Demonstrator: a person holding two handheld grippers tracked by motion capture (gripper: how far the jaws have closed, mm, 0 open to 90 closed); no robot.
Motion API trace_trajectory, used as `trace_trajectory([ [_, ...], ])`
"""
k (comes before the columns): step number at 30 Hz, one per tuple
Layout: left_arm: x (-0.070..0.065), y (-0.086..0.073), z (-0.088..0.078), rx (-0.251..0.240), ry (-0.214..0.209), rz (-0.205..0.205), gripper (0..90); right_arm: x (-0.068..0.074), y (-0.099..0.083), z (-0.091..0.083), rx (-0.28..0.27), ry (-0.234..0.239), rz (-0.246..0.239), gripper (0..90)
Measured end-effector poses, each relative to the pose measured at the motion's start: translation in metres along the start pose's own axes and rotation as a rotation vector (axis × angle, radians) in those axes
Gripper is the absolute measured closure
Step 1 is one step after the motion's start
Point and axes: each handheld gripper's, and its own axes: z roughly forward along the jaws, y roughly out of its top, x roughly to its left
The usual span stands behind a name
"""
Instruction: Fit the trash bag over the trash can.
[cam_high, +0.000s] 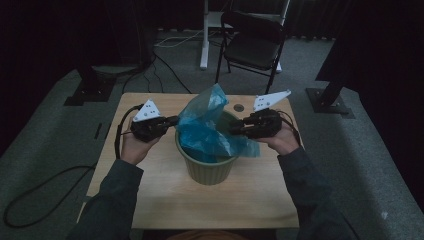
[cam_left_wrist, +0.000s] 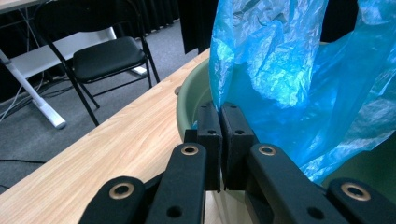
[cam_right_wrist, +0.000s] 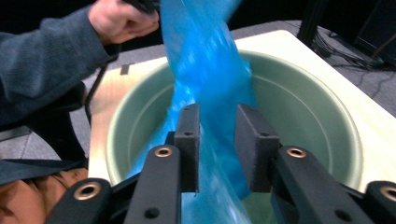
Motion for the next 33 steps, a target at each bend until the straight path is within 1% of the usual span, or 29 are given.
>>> trace_trajectory([
  [1,0.0,0.0,0.0,0.0,0.0,0.0,87.6,0.0,0.0,0.0,0.0,0.0,0.0,70.3],
  [2,-0.001,0.001,0.001,-0.001,-0.001,0.001,87.5,0.001,0.002,0.004,0.0,0.014,0.0,67.4],
  [3,-0.001,0.001,0.001,-0.001,-0.002,0.002,87.5,0.001,0.002,0.004,0.0,0.014,0.0,67.4],
  [5,-0.002,0.002,0.002,-0.002,-0.004,0.004,87.4,0.001,0.002,0.01,0.009,0.024,0.005,65.6],
  [7,-0.002,0.002,0.002,-0.003,-0.004,0.004,87.3,0.0,0.002,0.021,0.027,0.065,0.014,63.5],
  [8,-0.002,0.002,0.002,-0.003,-0.002,0.005,87.3,0.0,0.002,0.025,0.043,0.07,0.014,63.6],
  [9,-0.001,0.002,0.002,-0.003,-0.002,0.004,87.2,0.0,0.002,0.029,0.063,0.062,0.008,66.6],
  [11,-0.001,0.001,0.0,-0.006,0.002,0.002,86.8,-0.002,0.001,0.036,0.099,0.057,0.008,80.8],
  [13,-0.001,0.001,-0.002,-0.012,0.005,-0.002,86.2,-0.004,0.0,0.039,0.126,0.015,0.015,89.6],
  [16,0.001,0.0,-0.006,-0.017,0.011,-0.004,86.1,-0.008,0.0,0.034,0.124,-0.05,0.026,90.0],
  [17,0.001,0.0,-0.007,-0.017,0.011,-0.005,85.9,-0.01,-0.001,0.03,0.116,-0.063,0.036,90.0],
  [18,0.001,0.0,-0.007,-0.017,0.011,-0.005,85.6,-0.01,-0.001,0.03,0.116,-0.063,0.036,90.0],
  [19,0.002,-0.001,-0.009,-0.018,0.018,-0.006,85.3,-0.013,-0.002,0.023,0.106,-0.083,0.055,90.0],
  [21,0.002,-0.001,-0.009,-0.018,0.019,-0.005,85.1,-0.014,-0.003,0.021,0.102,-0.091,0.057,90.0],
  [24,0.003,-0.002,-0.01,-0.017,0.024,-0.01,85.0,-0.016,-0.004,0.012,0.101,-0.143,0.064,90.0],
  [25,0.003,-0.002,-0.01,-0.017,0.024,-0.01,84.9,-0.016,-0.004,0.012,0.101,-0.143,0.064,90.0],
  [27,0.004,-0.003,-0.01,-0.011,0.029,-0.013,84.7,-0.019,-0.007,0.004,0.102,-0.193,0.073,90.0],
  [30,0.004,-0.005,-0.01,-0.014,0.026,-0.026,84.3,-0.022,-0.011,-0.003,0.091,-0.206,0.092,90.0],
  [33,0.001,-0.004,-0.01,-0.019,0.018,-0.02,82.7,-0.023,-0.013,-0.006,0.081,-0.211,0.1,90.0],
])
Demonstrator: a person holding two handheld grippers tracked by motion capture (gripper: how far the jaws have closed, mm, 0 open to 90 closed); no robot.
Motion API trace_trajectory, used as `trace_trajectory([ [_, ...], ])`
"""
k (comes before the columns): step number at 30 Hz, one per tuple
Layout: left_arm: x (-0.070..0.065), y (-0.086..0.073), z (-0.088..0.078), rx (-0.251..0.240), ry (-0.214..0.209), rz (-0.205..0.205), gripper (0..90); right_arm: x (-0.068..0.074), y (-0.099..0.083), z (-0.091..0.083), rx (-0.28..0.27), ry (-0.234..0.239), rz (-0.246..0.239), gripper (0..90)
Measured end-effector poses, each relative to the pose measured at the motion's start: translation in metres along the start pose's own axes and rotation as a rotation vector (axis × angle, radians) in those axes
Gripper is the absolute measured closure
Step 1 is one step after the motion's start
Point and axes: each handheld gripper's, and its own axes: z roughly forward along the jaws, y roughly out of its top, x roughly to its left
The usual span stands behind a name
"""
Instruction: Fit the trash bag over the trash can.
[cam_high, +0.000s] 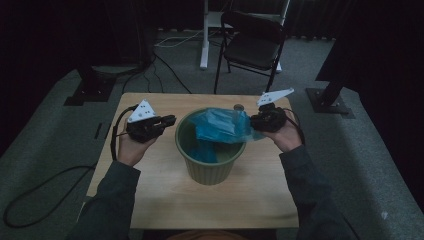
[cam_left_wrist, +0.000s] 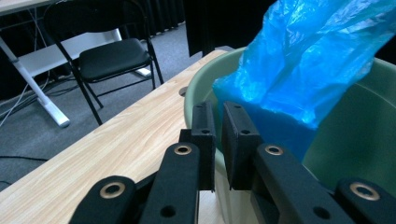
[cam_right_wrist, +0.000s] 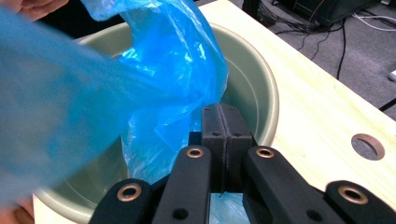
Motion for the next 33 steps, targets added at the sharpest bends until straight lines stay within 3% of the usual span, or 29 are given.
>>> trace_trajectory([
  [5,-0.005,0.005,0.0,-0.012,-0.02,0.015,76.2,0.003,0.002,0.001,-0.007,-0.004,-0.014,90.0],
  [7,-0.009,0.007,-0.001,-0.035,-0.053,0.03,71.3,0.005,0.003,0.002,-0.007,-0.003,-0.018,90.0],
  [12,-0.029,0.014,0.002,-0.057,-0.128,0.112,59.0,0.005,0.004,0.008,-0.001,0.004,-0.019,90.0],
  [15,-0.038,0.02,0.008,-0.05,-0.106,0.135,54.6,0.006,0.004,0.011,-0.002,0.017,-0.024,90.0],
  [17,-0.039,0.021,0.011,-0.047,-0.099,0.133,56.3,0.007,0.005,0.012,-0.005,0.024,-0.03,89.9],
  [23,-0.041,0.021,0.017,-0.019,-0.088,0.152,89.0,0.008,0.004,0.011,-0.007,0.023,-0.036,89.6],
  [25,-0.038,0.015,0.014,-0.011,-0.091,0.155,89.5,0.001,-0.001,0.003,-0.018,-0.006,-0.009,90.0],
  [29,-0.035,0.008,0.012,0.022,-0.063,0.181,89.5,-0.003,-0.006,-0.003,-0.034,0.008,-0.001,89.9],
  [32,-0.033,0.007,0.014,0.03,-0.045,0.177,89.4,0.0,-0.006,-0.001,-0.024,0.001,-0.005,88.4],
  [33,-0.031,0.006,0.015,0.031,-0.036,0.167,89.4,0.001,-0.005,0.0,-0.016,-0.015,-0.02,78.3],
])
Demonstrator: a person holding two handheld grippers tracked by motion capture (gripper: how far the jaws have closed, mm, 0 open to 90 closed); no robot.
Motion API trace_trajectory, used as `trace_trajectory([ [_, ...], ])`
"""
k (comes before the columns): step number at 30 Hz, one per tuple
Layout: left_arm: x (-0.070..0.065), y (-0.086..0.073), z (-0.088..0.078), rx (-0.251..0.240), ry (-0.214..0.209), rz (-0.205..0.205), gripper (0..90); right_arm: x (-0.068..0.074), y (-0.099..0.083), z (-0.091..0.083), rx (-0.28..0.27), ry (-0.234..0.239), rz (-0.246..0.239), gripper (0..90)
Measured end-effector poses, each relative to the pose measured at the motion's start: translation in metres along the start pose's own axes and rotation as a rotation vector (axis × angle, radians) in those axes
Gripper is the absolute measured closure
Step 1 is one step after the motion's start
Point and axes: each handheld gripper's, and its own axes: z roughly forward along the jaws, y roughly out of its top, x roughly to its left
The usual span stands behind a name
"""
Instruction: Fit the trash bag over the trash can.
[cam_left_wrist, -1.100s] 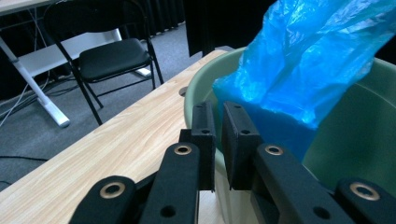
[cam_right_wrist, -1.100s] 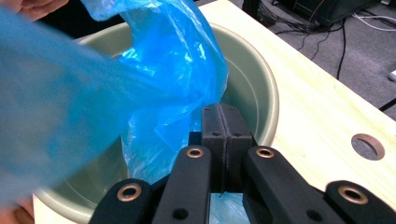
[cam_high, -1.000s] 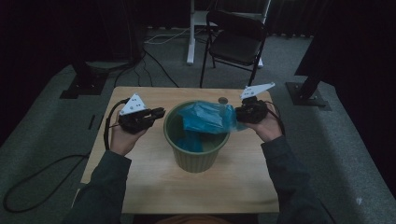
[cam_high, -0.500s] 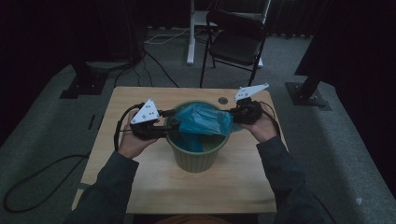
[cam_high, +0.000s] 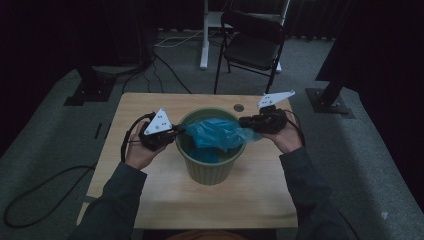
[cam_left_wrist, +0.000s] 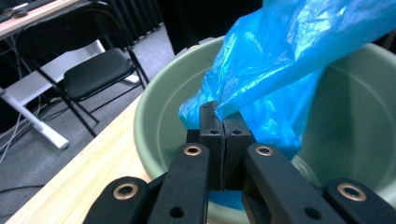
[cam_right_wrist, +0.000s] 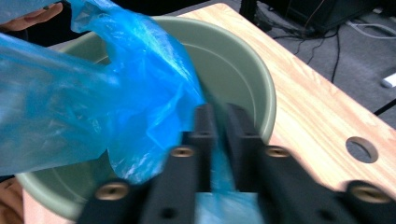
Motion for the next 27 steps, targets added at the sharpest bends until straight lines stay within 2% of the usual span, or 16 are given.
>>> trace_trajectory([
  [2,0.0,0.0,0.0,0.0,0.0,0.0,89.4,0.001,0.0,0.0,-0.004,0.0,0.0,78.3],
  [3,0.003,-0.002,0.001,0.004,0.011,-0.016,89.4,0.001,0.0,0.0,-0.004,0.0,0.0,76.7],
  [4,0.004,-0.003,0.001,0.005,0.015,-0.021,89.2,0.003,0.002,-0.004,-0.034,-0.007,-0.009,72.8],
  [5,0.007,-0.005,0.0,0.005,0.023,-0.037,89.1,0.005,0.002,-0.008,-0.054,0.011,-0.025,72.3],
  [8,0.009,-0.006,0.0,0.003,0.027,-0.047,89.1,0.006,0.001,-0.009,-0.051,0.023,-0.032,72.4],
  [10,0.012,-0.008,-0.001,-0.003,0.028,-0.068,89.0,0.014,-0.002,-0.005,-0.023,0.048,-0.071,71.4],
  [14,0.013,-0.008,-0.002,-0.008,0.029,-0.078,89.1,0.016,-0.004,0.002,-0.004,0.054,-0.086,68.4],
  [15,0.014,-0.008,-0.002,-0.01,0.03,-0.082,89.0,0.017,-0.005,0.01,0.019,0.06,-0.098,65.5],
  [18,0.015,-0.007,-0.002,-0.009,0.032,-0.083,89.0,0.018,-0.005,0.016,0.042,0.052,-0.111,64.4],
  [19,0.016,-0.008,-0.002,-0.01,0.031,-0.087,89.0,0.019,-0.006,0.021,0.067,0.031,-0.123,64.2],
  [21,0.016,-0.008,-0.002,-0.01,0.031,-0.087,89.0,0.019,-0.006,0.023,0.074,0.024,-0.126,64.2],
  [22,0.016,-0.008,-0.002,-0.01,0.032,-0.091,89.0,0.019,-0.006,0.023,0.074,0.024,-0.126,65.1],
  [23,0.017,-0.009,-0.002,-0.01,0.033,-0.093,89.0,0.018,-0.007,0.025,0.099,0.008,-0.132,75.8],
  [25,0.018,-0.01,-0.003,-0.011,0.036,-0.098,89.1,0.018,-0.008,0.026,0.109,0.001,-0.132,85.2],
  [27,0.019,-0.011,-0.004,-0.012,0.039,-0.105,89.1,0.018,-0.008,0.024,0.107,-0.003,-0.131,88.5],
])
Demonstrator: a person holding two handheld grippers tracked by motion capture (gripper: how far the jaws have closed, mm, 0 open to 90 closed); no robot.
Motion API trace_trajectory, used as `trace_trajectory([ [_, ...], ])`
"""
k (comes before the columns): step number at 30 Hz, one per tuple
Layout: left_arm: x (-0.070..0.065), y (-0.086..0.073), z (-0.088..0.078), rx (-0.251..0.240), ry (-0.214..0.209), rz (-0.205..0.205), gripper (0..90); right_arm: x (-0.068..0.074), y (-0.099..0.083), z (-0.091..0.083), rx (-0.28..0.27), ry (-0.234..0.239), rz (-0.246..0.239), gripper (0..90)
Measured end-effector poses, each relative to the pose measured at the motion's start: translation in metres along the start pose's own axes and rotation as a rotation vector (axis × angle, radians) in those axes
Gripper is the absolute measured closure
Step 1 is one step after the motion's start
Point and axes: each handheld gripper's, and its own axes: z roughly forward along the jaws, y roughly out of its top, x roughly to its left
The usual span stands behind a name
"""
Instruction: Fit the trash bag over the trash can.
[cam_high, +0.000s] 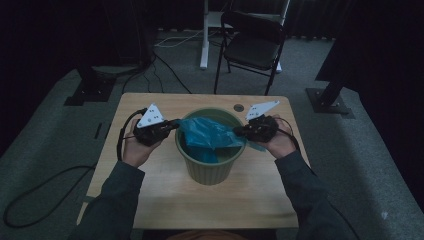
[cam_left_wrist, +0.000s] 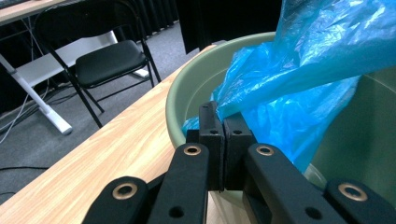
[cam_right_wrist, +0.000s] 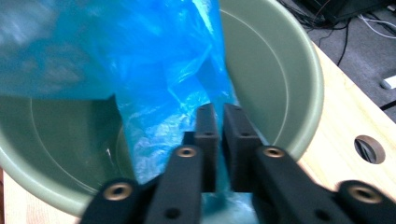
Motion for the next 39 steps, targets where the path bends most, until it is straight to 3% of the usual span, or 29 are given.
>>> trace_trajectory([
  [5,0.004,-0.004,-0.001,0.003,0.008,-0.013,89.1,-0.002,-0.004,-0.011,-0.025,-0.017,0.02,90.0],
  [24,0.019,-0.026,-0.004,0.042,0.052,-0.062,89.1,-0.012,-0.052,-0.049,-0.072,-0.056,0.106,90.0],
  [32,0.027,-0.033,-0.003,0.047,0.07,-0.103,89.1,-0.017,-0.068,-0.054,-0.057,-0.082,0.143,90.0],
  [34,0.027,-0.032,-0.002,0.046,0.068,-0.1,89.0,-0.019,-0.07,-0.054,-0.062,-0.067,0.155,89.9],
  [39,0.022,-0.029,0.002,0.047,0.061,-0.086,88.0,-0.016,-0.062,-0.059,-0.139,-0.016,0.128,71.8],
])
